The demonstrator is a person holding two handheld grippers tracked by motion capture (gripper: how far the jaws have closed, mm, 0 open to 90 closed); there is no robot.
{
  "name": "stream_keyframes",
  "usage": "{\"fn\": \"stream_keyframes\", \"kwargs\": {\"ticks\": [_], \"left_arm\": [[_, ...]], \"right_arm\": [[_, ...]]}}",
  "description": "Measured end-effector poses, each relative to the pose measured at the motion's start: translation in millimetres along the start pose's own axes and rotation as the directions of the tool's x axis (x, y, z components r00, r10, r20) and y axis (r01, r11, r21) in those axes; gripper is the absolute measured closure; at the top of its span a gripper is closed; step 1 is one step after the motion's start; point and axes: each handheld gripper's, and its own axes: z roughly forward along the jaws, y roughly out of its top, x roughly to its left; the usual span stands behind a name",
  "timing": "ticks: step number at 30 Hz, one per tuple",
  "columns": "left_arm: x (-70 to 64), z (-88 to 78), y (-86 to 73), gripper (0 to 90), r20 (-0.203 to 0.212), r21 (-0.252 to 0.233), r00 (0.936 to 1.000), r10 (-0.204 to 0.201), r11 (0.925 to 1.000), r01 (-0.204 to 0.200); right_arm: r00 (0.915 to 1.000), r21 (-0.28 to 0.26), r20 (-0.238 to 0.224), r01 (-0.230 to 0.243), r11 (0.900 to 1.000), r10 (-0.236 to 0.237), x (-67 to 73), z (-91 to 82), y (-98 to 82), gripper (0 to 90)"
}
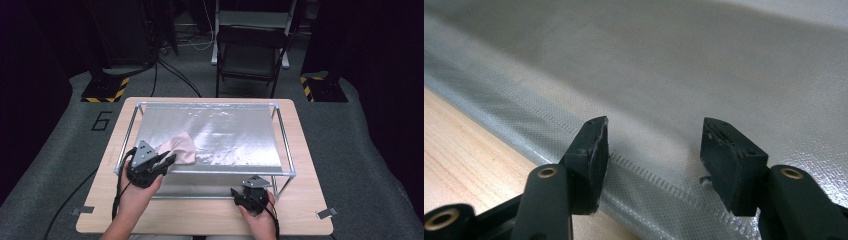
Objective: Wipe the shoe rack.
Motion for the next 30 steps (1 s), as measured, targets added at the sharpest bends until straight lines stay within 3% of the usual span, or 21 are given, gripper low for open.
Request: {"fn": "stream_keyframes", "kwargs": {"ticks": [3, 4, 5, 6, 8, 11, 12, 13, 14, 15, 18, 21, 25, 27, 30], "left_arm": [[-19.6, 14.6, 6.3, 77.1, 0.029, -0.018, 0.9994, 0.021, 0.9996, -0.02], [-33.3, 21.5, 10.3, 77.0, 0.038, -0.023, 0.9984, 0.042, 0.9989, -0.041], [-33.3, 21.5, 10.3, 77.0, 0.038, -0.023, 0.9984, 0.042, 0.9989, -0.041], [-40.6, 25.8, 13.5, 77.0, 0.029, -0.018, 0.9974, 0.067, 0.9976, -0.066], [-39.9, 26.2, 13.9, 77.1, 0.031, -0.013, 0.9974, 0.065, 0.9978, -0.064], [-28.3, 22.4, 11.5, 77.1, 0.049, -0.015, 0.9977, 0.047, 0.9988, -0.046], [-19.4, 15.9, 8.5, 77.2, 0.026, -0.008, 0.9989, 0.04, 0.9992, -0.04], [-19.4, 15.9, 8.5, 77.2, 0.026, -0.008, 0.9989, 0.04, 0.9992, -0.04], [-7.4, 6.9, 3.8, 77.1, 0.002, 0.001, 0.9996, 0.029, 0.9996, -0.029], [-7.4, 6.9, 3.8, 77.2, 0.002, 0.001, 0.9996, 0.029, 0.9996, -0.029], [13.2, -9.8, -4.7, 77.2, -0.055, 0.01, 0.9985, 0.009, 0.9999, -0.008], [37.4, -28.9, -16.2, 77.2, -0.109, -0.004, 0.9924, -0.057, 0.9984, 0.057], [41.4, -30.1, -18.6, 77.2, -0.093, -0.013, 0.9927, -0.077, 0.997, 0.076], [36.0, -25.2, -16.4, 77.2, -0.094, -0.014, 0.9935, -0.064, 0.9979, 0.063], [22.1, -10.8, -8.7, 77.2, -0.047, -0.015, 0.9973, -0.056, 0.9983, 0.056]], "right_arm": [[1.0, 0.0, 0.001, 0.0, 1.0, 0.0, 0.1, 0.1, 0.0, 44.5], [0.9999, -0.013, 0.013, 0.008, 1.0, -0.008, 0.0, -0.1, -0.1, 44.5], [0.9999, -0.013, 0.013, 0.008, 1.0, -0.008, 0.0, -0.1, -0.1, 44.5], [1.0, -0.011, 0.007, 0.004, 1.0, -0.004, 0.1, 0.2, -0.1, 44.5], [1.0, 0.0, 0.0, -0.002, 1.0, 0.002, 0.3, 0.1, 0.1, 44.6], [1.0, -0.001, 0.001, -0.001, 1.0, 0.001, 0.2, 0.1, 0.1, 44.5], [1.0, -0.001, 0.001, -0.001, 1.0, 0.001, 0.1, 0.1, 0.0, 44.5], [1.0, -0.001, 0.001, -0.001, 1.0, 0.001, 0.1, 0.1, 0.0, 44.5], [1.0, -0.001, 0.001, -0.001, 1.0, 0.001, -0.1, 0.1, 0.1, 44.5], [1.0, -0.001, 0.001, -0.001, 1.0, 0.001, -0.1, 0.1, 0.1, 44.5], [1.0, -0.001, 0.001, -0.001, 1.0, 0.001, 0.0, 0.1, 0.1, 44.6], [1.0, -0.001, 0.001, -0.001, 1.0, 0.001, 0.1, 0.1, 0.1, 44.6], [1.0, 0.0, 0.001, -0.001, 1.0, 0.001, 0.2, 0.1, 0.0, 44.6], [1.0, 0.001, 0.002, -0.001, 1.0, 0.001, 0.2, 0.1, 0.1, 44.6], [1.0, 0.001, 0.001, -0.001, 1.0, 0.001, 0.2, 0.1, 0.0, 44.6]]}}
